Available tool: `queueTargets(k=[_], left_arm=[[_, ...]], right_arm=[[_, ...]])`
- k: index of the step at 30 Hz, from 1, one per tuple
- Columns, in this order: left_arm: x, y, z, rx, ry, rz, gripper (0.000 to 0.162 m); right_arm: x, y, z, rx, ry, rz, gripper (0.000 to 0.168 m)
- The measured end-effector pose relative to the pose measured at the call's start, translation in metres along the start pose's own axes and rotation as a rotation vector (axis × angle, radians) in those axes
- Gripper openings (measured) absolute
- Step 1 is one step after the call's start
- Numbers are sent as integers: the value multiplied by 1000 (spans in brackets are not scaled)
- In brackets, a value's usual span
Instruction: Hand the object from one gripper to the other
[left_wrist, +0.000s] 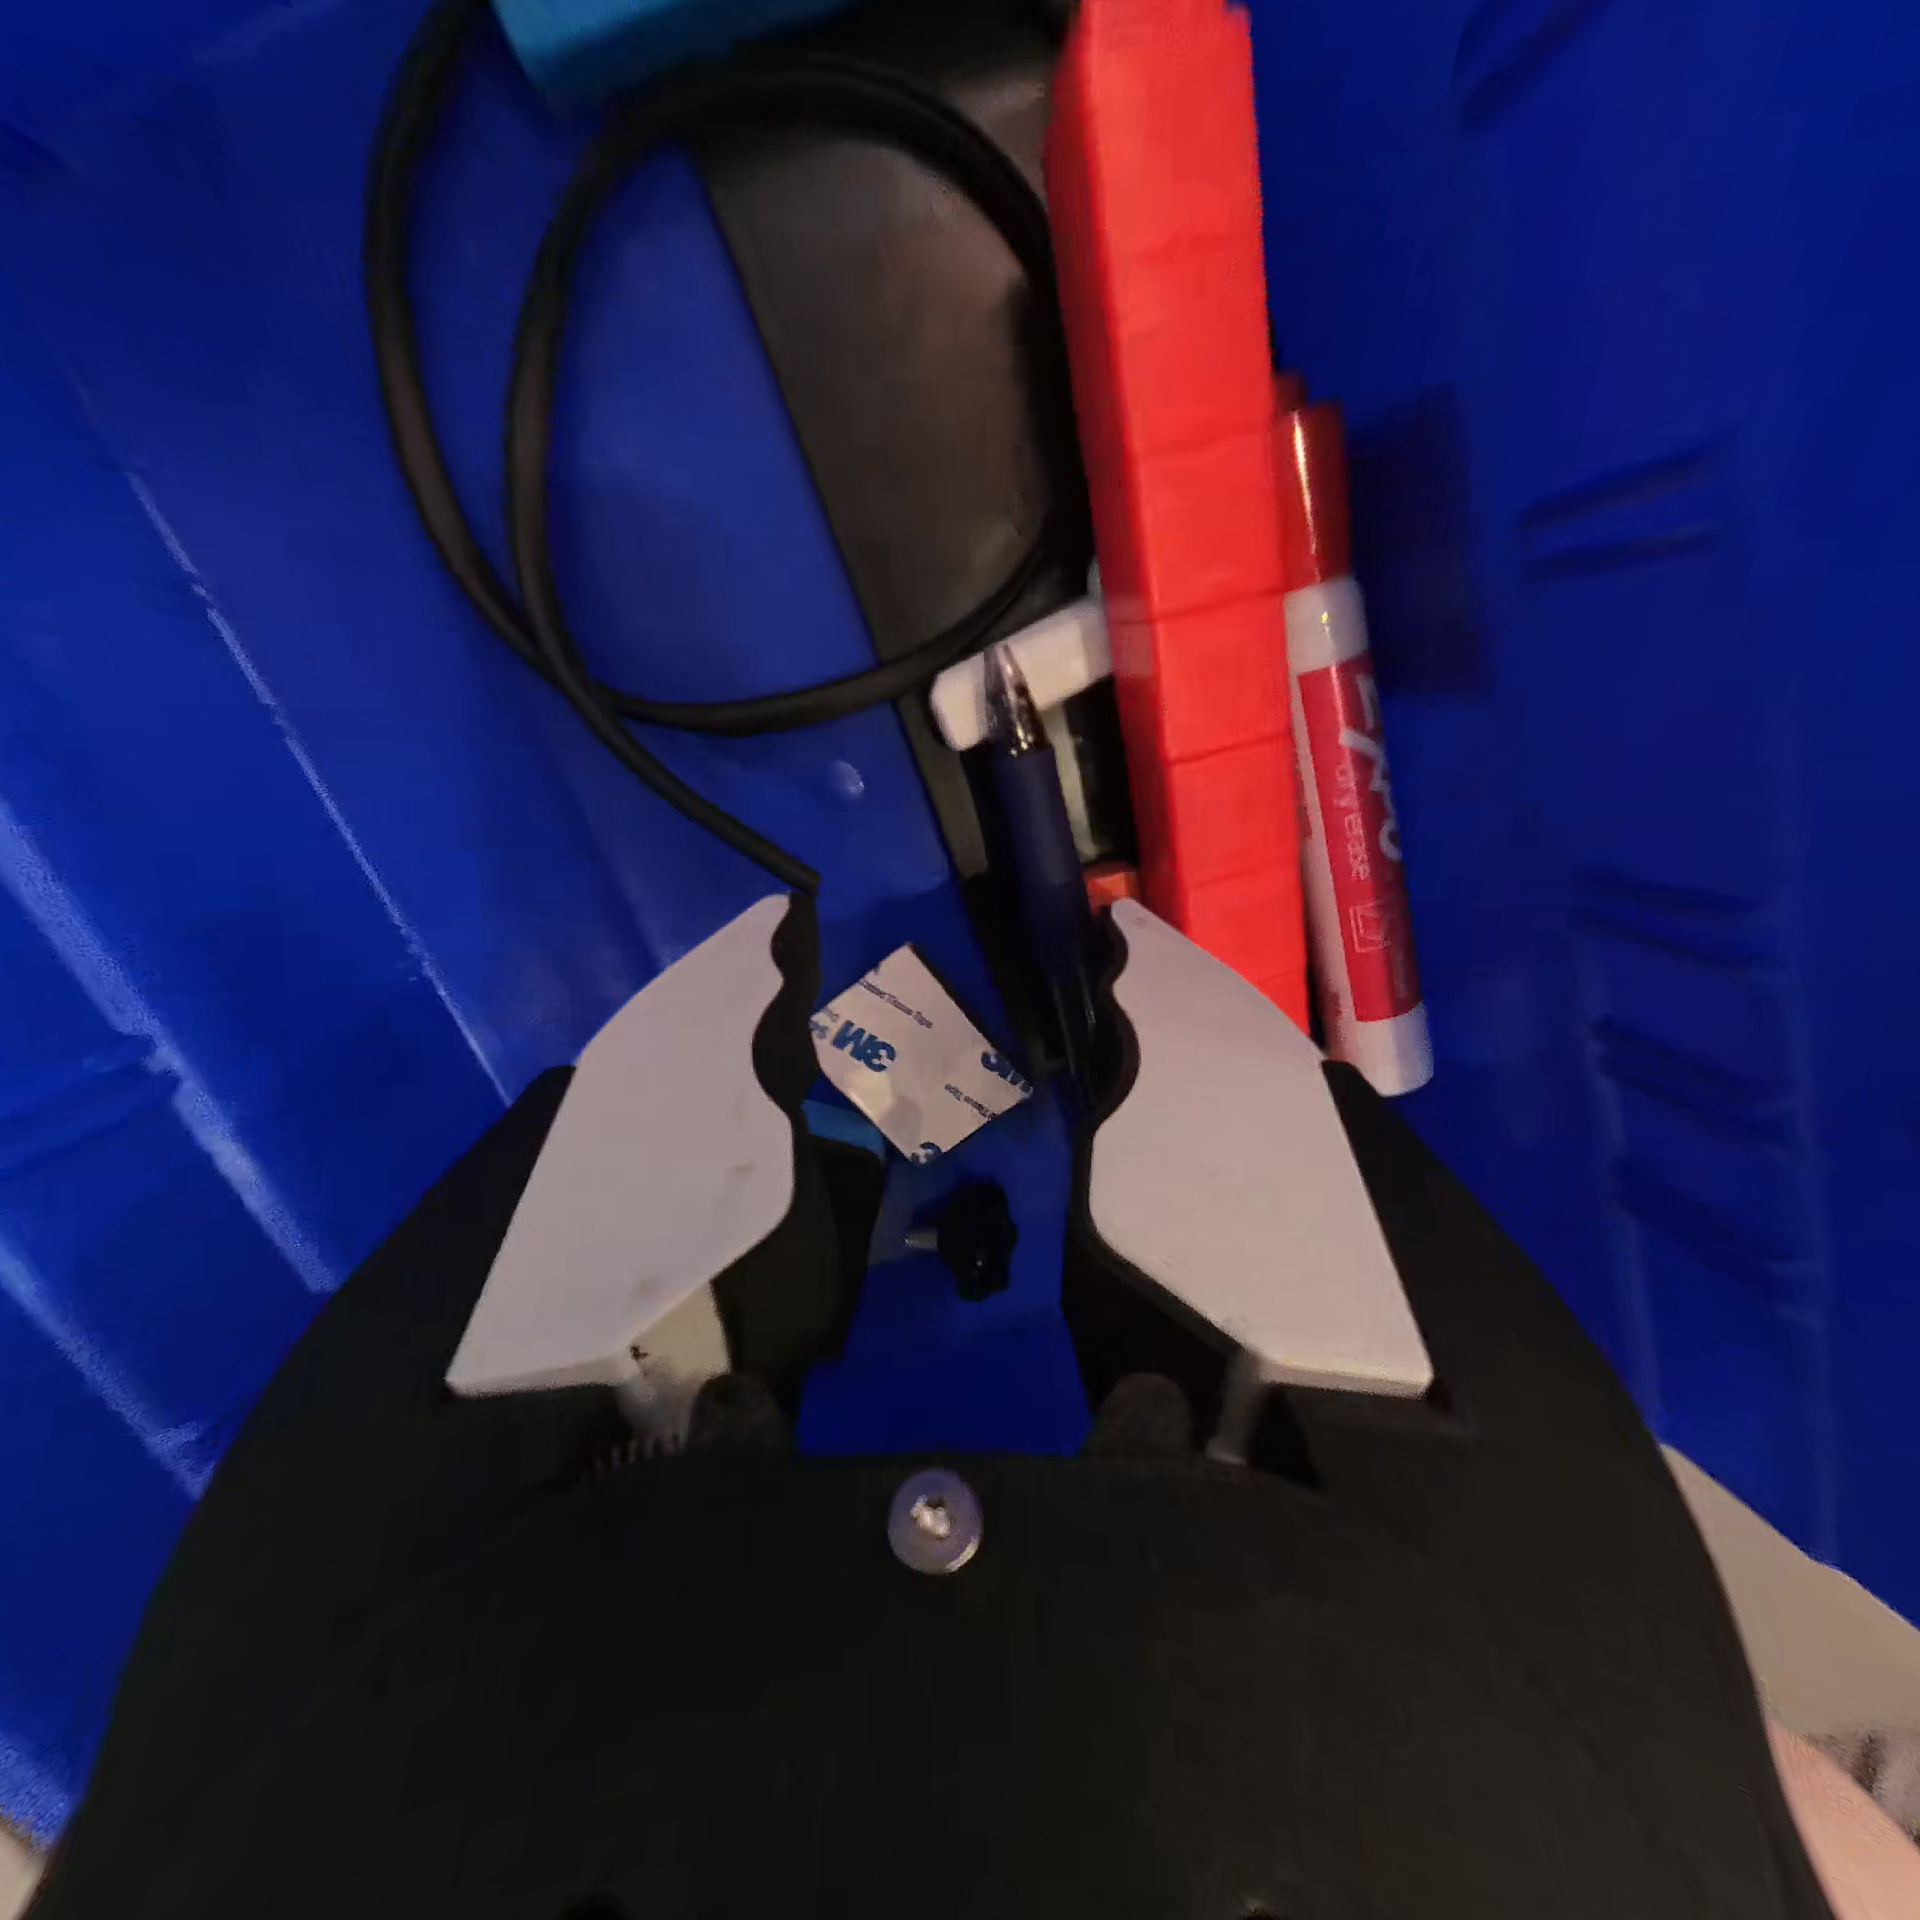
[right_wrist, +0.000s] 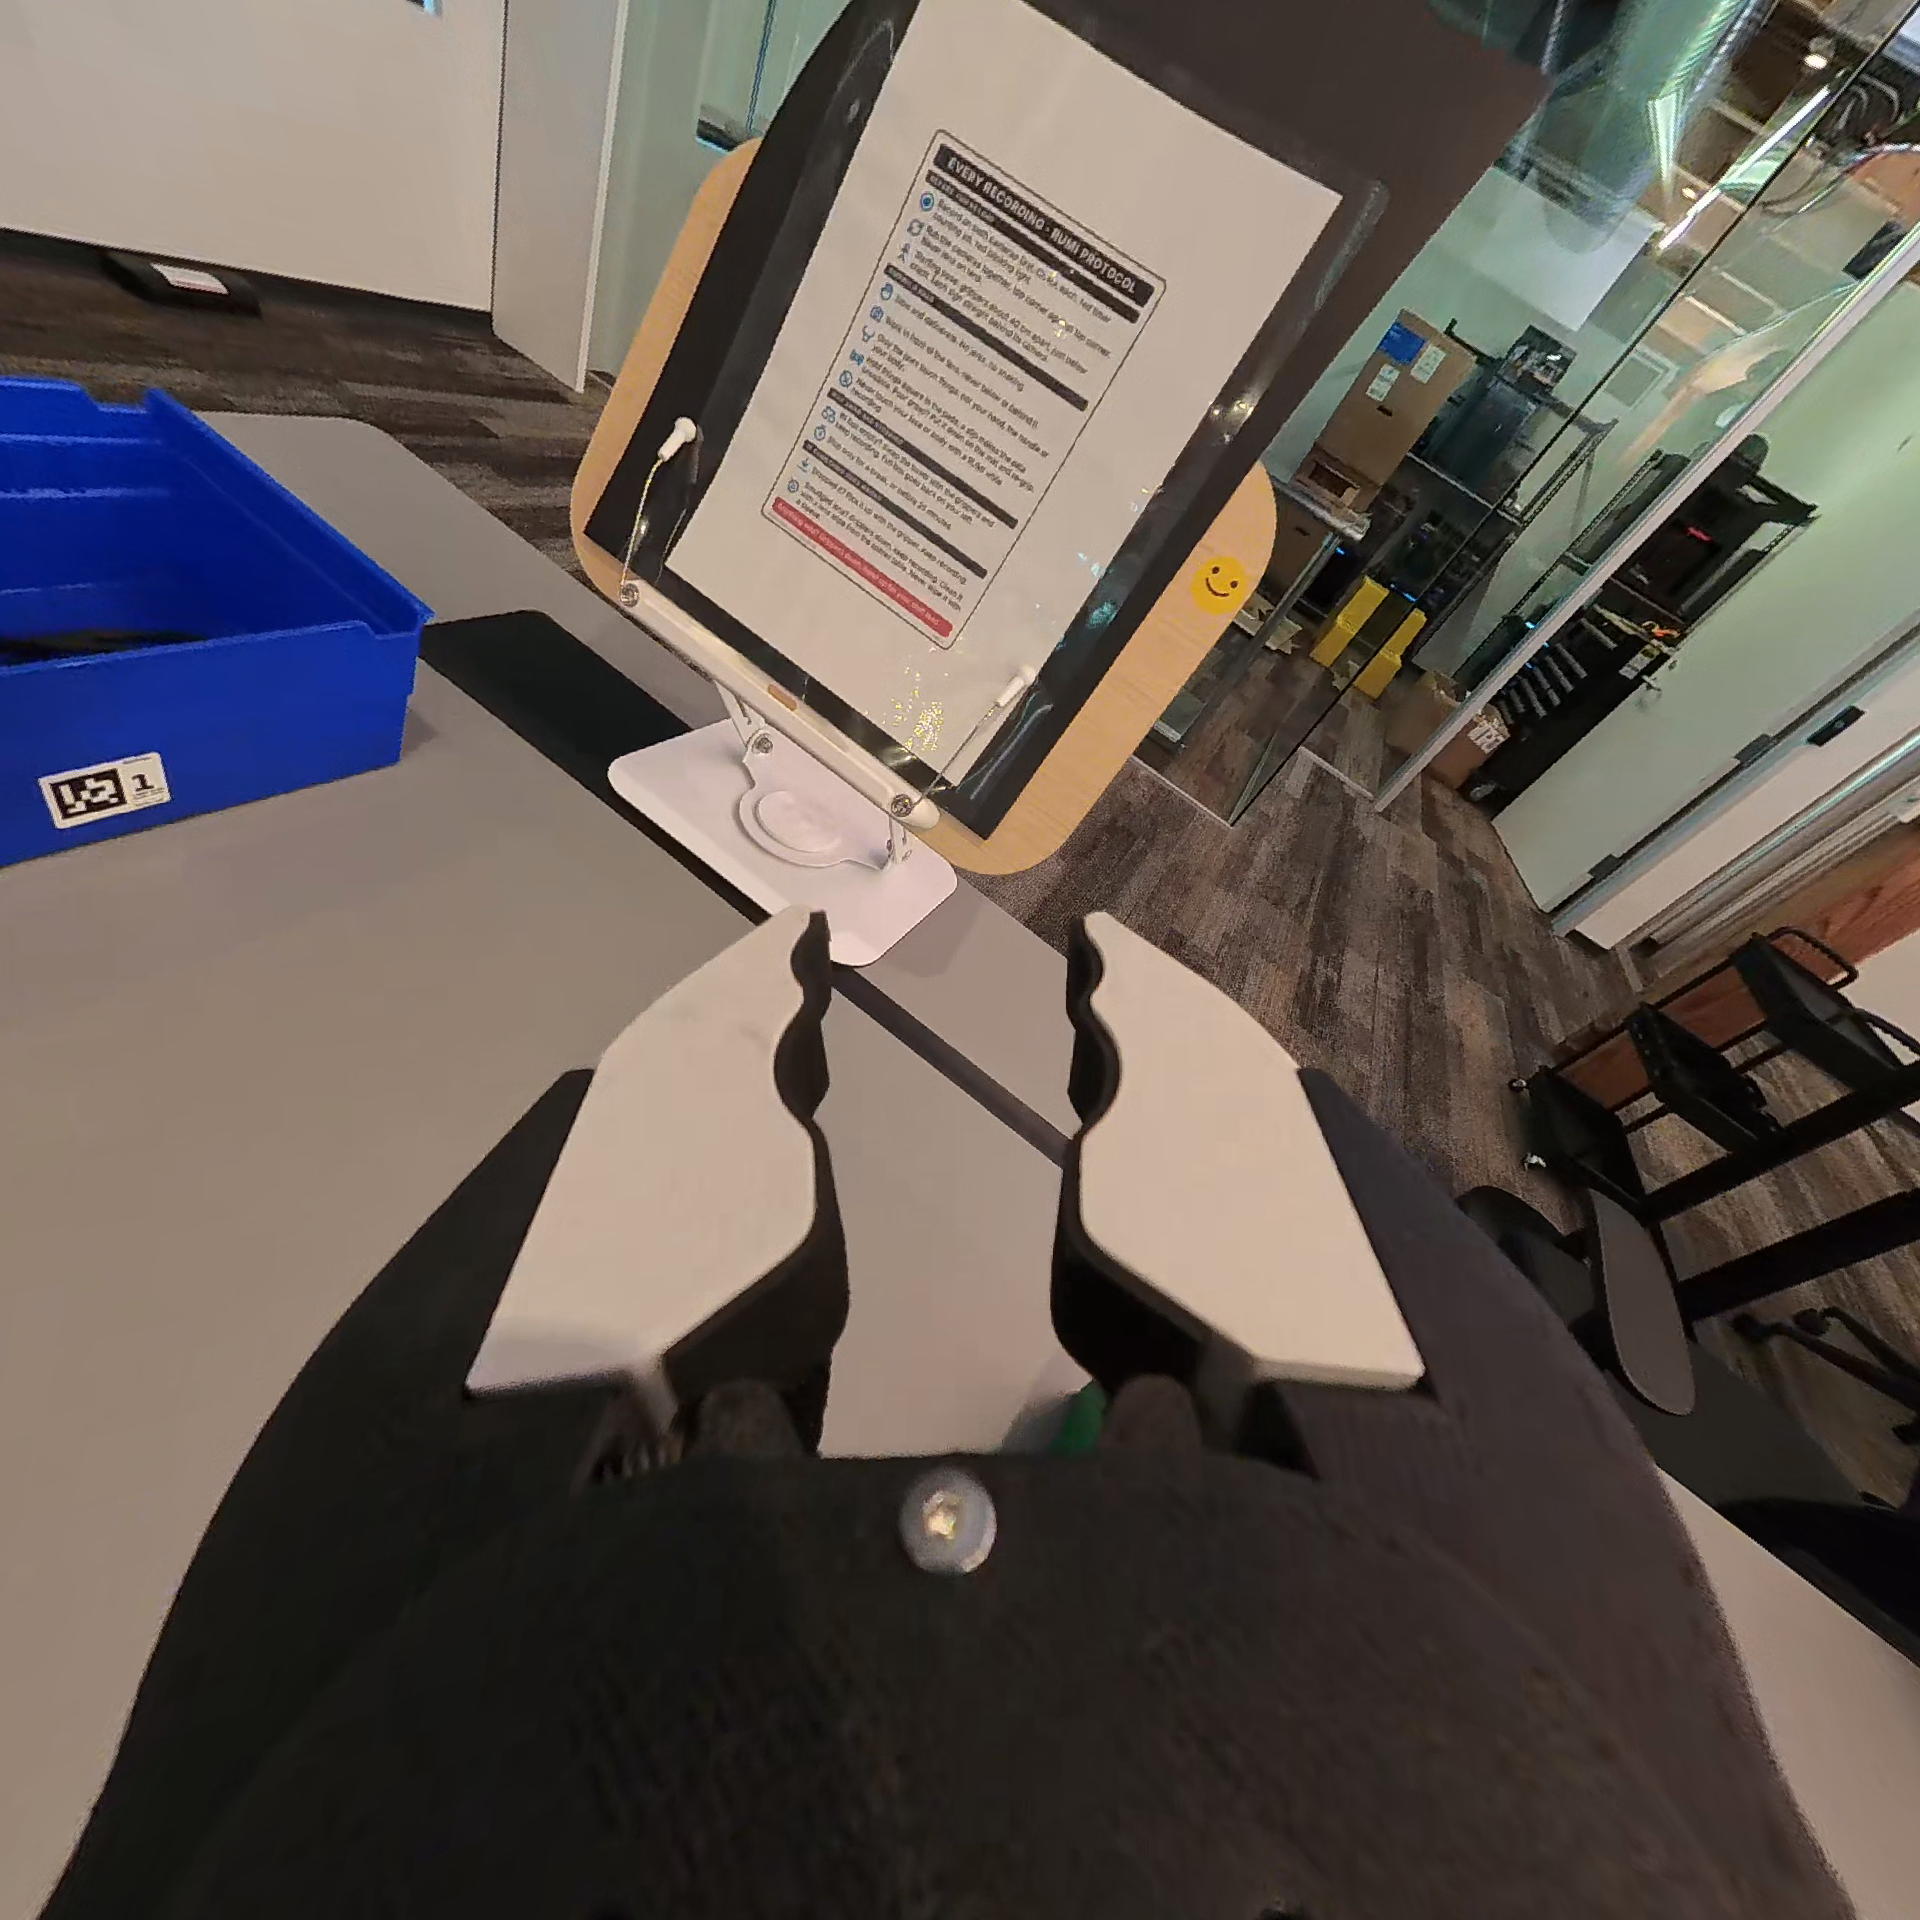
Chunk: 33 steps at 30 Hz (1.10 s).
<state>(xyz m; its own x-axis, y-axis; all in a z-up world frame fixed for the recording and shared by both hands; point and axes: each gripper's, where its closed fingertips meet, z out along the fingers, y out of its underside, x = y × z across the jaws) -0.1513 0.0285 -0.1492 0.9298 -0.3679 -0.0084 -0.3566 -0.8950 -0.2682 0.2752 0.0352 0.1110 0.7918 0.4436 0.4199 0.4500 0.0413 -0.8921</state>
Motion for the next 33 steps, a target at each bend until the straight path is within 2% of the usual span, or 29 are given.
queueTargets(k=[1,3,5,8,11,13,16,19,22,24,26,30,33], left_arm=[[3,1,2,-11,14,10,51],[4,2,5,-24,15,27,40],[1,3,5,-43,-4,32,16],[-7,2,-5,-25,-39,-3,13],[-13,-6,-32,70,-96,-15,13],[-9,-21,-58,195,-112,-12,13],[13,-51,-110,467,-77,34,12],[71,-74,-170,777,113,209,12],[146,-71,-227,987,484,381,11],[180,-63,-248,1010,676,444,11],[203,-59,-255,992,779,486,11],[241,-56,-259,922,978,542,11],[256,-60,-251,855,1041,544,11]], right_arm=[[0,0,0,-1,0,1,44],[1,1,0,-4,0,0,43],[2,2,-1,-9,3,-3,43],[2,0,-2,-8,9,-11,43],[-3,-1,-1,-8,-1,-30,43],[-7,-2,1,-6,-7,-53,43],[-22,-8,6,23,-32,-167,43],[-61,-24,11,155,-82,-422,48],[-115,-43,15,391,-53,-729,53],[-154,-50,18,532,14,-926,54],[-185,-57,15,671,118,-1075,57],[-227,-62,2,818,99,-1115,56],[-230,-66,-4,853,144,-1155,54]])
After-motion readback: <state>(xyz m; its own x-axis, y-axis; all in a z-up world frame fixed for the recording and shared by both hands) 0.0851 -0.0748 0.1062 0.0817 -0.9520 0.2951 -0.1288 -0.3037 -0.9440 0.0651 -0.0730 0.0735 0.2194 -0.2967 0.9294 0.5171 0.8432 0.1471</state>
